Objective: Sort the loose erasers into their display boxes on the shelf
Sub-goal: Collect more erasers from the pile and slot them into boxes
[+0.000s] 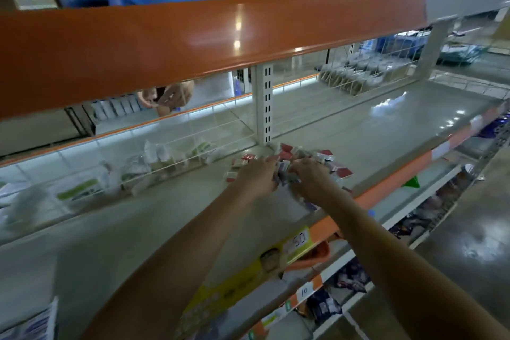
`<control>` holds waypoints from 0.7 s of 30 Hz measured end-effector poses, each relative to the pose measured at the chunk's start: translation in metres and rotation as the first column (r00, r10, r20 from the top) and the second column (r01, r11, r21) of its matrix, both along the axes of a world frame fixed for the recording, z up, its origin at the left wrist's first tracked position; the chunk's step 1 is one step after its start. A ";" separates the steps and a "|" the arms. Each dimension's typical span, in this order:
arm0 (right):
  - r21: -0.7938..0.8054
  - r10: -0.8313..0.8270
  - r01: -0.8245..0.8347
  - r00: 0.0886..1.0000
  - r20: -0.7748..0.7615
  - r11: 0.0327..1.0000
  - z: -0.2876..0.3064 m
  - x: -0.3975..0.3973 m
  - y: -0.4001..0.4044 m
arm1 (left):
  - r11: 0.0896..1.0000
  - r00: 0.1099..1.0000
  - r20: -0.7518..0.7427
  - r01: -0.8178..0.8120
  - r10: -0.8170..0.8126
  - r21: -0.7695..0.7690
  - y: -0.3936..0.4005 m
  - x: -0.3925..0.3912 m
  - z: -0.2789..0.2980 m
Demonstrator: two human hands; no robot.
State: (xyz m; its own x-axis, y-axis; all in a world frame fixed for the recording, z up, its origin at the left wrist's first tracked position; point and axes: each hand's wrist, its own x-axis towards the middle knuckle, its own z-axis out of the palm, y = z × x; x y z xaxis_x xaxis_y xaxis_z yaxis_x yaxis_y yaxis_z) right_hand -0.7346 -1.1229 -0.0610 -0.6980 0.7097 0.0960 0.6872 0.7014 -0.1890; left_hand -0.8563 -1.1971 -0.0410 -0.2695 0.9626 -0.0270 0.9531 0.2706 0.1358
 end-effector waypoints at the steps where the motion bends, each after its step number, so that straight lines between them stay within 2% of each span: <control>1: -0.012 -0.018 0.018 1.000 0.011 1.000 0.000 -0.004 0.004 | 1.000 1.000 -0.001 -0.017 0.017 -0.005 0.007 -0.001 -0.002; 5: -0.035 -0.030 0.032 0.998 0.048 0.999 -0.005 -0.018 0.021 | 0.998 0.998 0.003 -0.062 0.063 -0.014 0.026 -0.002 -0.005; 9: 0.001 -0.005 0.005 0.995 0.103 1.000 -0.012 -0.025 0.036 | 0.999 1.000 0.020 -0.011 0.012 -0.044 0.039 -0.007 -0.010; 21: -0.072 -0.030 0.027 0.999 -0.039 0.997 -0.012 -0.031 0.042 | 0.992 0.989 0.146 -0.012 0.031 -0.130 0.050 -0.023 -0.004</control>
State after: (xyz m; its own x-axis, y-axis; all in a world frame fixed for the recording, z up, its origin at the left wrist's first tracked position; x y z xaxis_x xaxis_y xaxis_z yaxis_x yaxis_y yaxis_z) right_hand -0.7655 -1.0812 -0.0731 -0.6738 0.7354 0.0720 0.6977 0.6652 -0.2657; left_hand -0.8792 -1.1472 -0.0446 -0.2736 0.9428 -0.1905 0.9191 0.3146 0.2372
